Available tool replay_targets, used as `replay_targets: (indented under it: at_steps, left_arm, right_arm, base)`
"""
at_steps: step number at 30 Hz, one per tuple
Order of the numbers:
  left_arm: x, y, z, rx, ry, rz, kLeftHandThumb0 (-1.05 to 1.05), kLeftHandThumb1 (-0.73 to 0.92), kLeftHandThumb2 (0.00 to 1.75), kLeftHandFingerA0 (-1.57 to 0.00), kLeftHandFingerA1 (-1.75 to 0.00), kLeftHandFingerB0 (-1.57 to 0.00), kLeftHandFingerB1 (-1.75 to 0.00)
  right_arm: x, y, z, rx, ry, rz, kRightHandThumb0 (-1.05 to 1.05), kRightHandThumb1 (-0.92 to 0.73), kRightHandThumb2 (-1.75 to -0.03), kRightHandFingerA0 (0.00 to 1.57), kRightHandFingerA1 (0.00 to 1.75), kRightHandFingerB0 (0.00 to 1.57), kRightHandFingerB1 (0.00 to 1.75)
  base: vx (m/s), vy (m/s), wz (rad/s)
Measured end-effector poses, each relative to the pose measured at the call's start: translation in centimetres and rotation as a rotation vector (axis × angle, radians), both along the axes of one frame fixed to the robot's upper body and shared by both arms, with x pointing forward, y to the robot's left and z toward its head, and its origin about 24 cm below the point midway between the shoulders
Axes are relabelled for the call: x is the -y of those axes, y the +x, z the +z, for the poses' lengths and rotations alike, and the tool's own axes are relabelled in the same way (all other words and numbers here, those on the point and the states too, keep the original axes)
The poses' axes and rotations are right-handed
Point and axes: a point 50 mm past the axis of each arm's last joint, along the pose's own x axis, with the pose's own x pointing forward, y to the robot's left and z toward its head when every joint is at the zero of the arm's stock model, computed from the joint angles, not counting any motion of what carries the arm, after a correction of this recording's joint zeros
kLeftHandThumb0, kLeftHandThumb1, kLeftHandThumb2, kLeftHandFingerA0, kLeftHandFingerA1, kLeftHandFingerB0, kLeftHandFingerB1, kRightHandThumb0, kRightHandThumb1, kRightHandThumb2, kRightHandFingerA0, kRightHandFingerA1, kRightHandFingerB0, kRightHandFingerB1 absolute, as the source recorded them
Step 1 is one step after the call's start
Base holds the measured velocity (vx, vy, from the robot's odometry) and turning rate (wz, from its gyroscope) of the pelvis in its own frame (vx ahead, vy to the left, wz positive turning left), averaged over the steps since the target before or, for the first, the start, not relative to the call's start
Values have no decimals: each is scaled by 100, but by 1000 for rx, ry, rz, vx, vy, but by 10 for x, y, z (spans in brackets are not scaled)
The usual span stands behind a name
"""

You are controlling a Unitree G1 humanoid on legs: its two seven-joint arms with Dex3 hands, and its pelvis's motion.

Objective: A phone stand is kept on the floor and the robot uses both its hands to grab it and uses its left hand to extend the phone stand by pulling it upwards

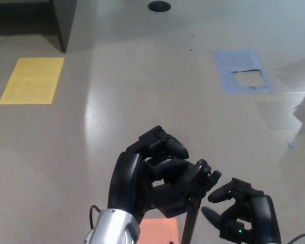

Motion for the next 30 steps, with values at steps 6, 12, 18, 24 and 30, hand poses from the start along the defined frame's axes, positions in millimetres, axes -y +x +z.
replay_targets:
  at_steps: [6,12,18,24,30]
  left_arm:
    - [4,0,2,6,9,5,-27,45,78,-95,-175,-76,-175]
    - [4,1,0,-4,7,15,-26,44,79,-90,-175,-70,-175]
    - [1,3,0,-24,-27,22,-22,47,77,-89,-175,-65,-175]
    - [0,5,2,-37,-49,22,-21,47,77,-90,-175,-67,-175]
    - [0,6,2,-44,-54,22,-22,46,79,-89,-175,-66,-175]
  right_arm:
    - [0,1,1,3,20,5,-90,-56,-57,79,106,61,99]
    - [-3,1,0,-8,24,31,-101,-52,-102,49,107,10,81]
    - [-2,2,-3,-64,-71,128,-105,-56,-52,0,66,0,14]
    - [-5,2,-4,-118,-130,241,-105,-54,-53,0,34,0,22]
    - [-5,0,-6,-167,-179,351,-105,-56,-52,0,33,0,35]
  base:
    - [0,0,0]
    - [0,0,0]
    - [0,0,0]
    - [0,0,0]
    - [0,0,0]
